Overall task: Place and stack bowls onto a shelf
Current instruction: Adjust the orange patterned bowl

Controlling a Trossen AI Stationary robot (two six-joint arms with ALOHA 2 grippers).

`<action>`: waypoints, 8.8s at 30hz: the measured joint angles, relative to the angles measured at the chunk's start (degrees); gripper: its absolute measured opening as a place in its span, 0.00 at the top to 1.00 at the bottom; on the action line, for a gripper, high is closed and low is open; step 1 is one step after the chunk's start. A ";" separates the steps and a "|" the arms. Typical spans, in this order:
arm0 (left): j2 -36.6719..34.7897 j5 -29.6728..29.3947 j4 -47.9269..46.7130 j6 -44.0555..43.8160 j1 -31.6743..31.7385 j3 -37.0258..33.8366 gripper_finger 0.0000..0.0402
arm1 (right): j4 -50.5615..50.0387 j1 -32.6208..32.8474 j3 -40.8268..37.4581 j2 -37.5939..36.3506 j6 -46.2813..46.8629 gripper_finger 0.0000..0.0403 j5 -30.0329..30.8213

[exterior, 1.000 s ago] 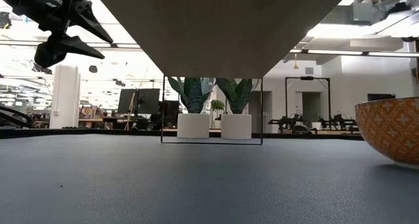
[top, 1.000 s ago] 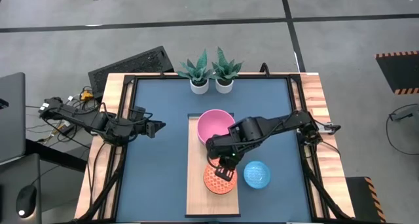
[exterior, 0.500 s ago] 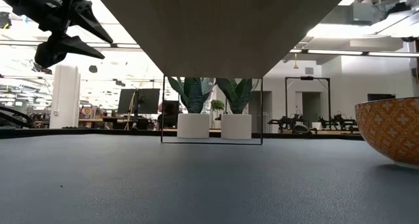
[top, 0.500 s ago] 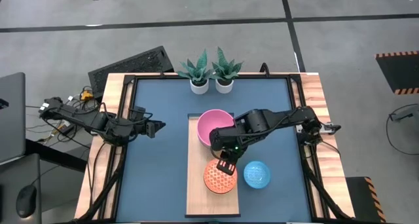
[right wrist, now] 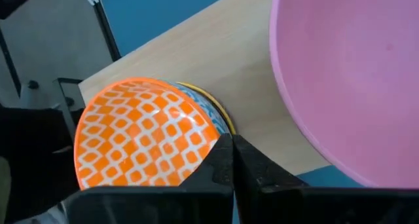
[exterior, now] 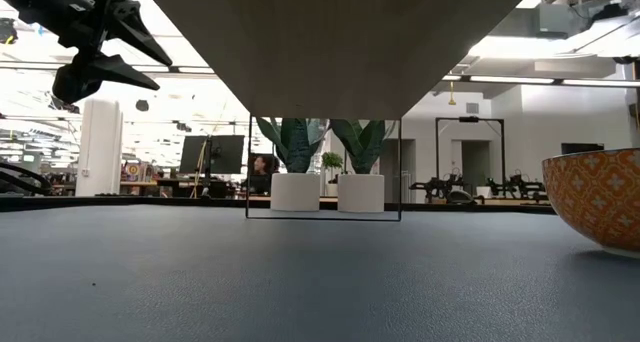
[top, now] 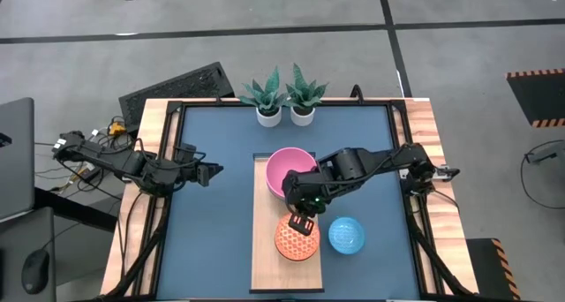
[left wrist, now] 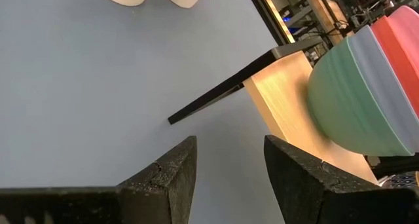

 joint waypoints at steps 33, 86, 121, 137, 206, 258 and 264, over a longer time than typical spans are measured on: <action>11.97 18.83 28.08 19.90 -4.17 3.86 0.99 | -7.68 23.68 -0.02 -2.46 19.55 0.94 32.41; 76.96 -31.17 17.86 41.62 -30.07 62.19 1.00 | -7.18 26.95 -3.02 0.58 -2.57 0.95 45.59; 78.84 -29.23 15.85 42.54 -29.95 62.78 1.00 | 0.52 15.24 -2.99 0.54 -20.78 0.95 39.67; 78.88 -27.99 13.21 38.60 -29.31 62.78 1.00 | 1.59 15.45 -2.99 0.60 -20.57 0.95 38.38; 70.71 -31.04 11.14 46.36 -29.62 63.79 1.00 | 5.71 32.07 -2.95 1.71 -12.07 0.95 45.02; 66.53 -35.85 4.26 49.16 -33.72 63.83 1.00 | 5.80 27.58 -3.02 8.96 -4.17 0.95 51.93; 66.53 -35.82 3.91 48.96 -33.72 63.85 1.00 | 5.72 27.11 -3.02 9.08 -3.98 0.95 49.38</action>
